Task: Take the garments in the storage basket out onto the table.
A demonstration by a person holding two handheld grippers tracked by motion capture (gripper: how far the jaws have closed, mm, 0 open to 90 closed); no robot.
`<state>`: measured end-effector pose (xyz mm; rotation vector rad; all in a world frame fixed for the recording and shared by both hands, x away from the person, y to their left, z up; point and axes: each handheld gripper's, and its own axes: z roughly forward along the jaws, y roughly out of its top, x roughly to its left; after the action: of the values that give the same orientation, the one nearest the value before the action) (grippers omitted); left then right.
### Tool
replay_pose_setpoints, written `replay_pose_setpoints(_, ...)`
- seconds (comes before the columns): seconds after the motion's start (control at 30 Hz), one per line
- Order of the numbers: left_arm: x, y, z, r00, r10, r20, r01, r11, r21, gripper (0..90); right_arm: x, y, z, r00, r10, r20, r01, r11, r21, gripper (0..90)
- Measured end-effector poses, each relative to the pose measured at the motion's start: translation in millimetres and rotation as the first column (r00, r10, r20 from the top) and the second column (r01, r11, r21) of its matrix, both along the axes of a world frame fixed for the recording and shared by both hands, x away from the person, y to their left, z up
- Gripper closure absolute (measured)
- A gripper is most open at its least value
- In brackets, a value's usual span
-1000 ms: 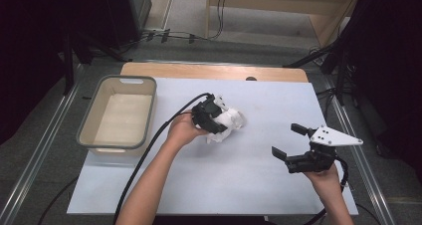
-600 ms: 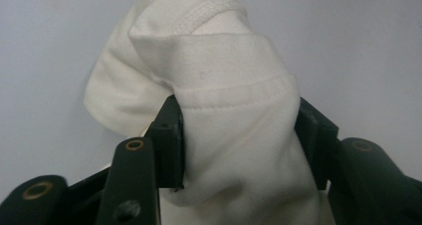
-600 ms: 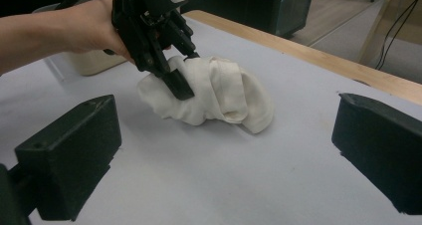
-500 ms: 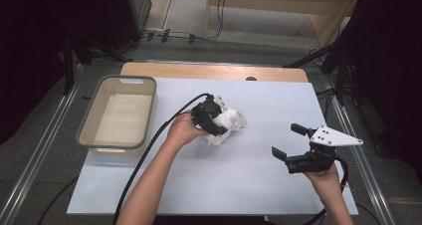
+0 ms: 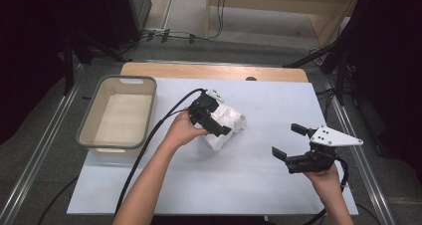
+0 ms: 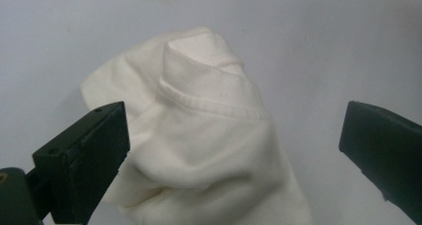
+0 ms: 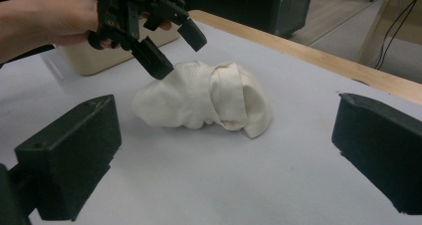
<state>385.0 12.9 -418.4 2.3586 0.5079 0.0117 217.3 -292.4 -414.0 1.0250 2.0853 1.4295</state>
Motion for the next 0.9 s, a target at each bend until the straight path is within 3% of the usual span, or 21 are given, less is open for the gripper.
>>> replay_pose_setpoints(0.17, -5.5, 11.5, 11.9, 0.9989, 0.039, 0.025, -0.037, 0.9942, -0.101, 0.0, 0.1, -1.5, 0.1, 1.0000, -0.005, 0.002, 0.005, 1.0000, 0.002, 0.0)
replay_pose_setpoints(0.4, -12.0, 35.0, 21.1, 0.9933, 0.102, 0.055, -0.091, 0.9802, -0.176, 0.0, 0.2, -2.5, 0.2, 0.9999, -0.012, 0.004, 0.012, 0.9999, 0.006, 0.0)
replay_pose_setpoints(0.57, -22.1, 48.6, 27.5, 0.9894, 0.117, 0.087, -0.098, 0.9754, -0.198, 0.0, 0.2, -3.1, 0.0, 0.9998, -0.019, 0.000, 0.019, 0.9998, 0.006, 0.0)
replay_pose_setpoints(0.7, -33.0, 60.6, 33.4, 0.9809, 0.151, 0.122, -0.124, 0.9704, -0.207, 0.0, 0.5, -4.1, -0.1, 0.9997, -0.024, 0.003, 0.024, 0.9997, 0.007, 0.0)
replay_pose_setpoints(0.9, -47.8, 82.8, 37.2, 0.9604, 0.216, 0.176, -0.170, 0.9548, -0.244, 0.0, 0.1, -5.2, -0.3, 0.9995, -0.032, -0.001, 0.032, 0.9995, 0.008, 0.0)
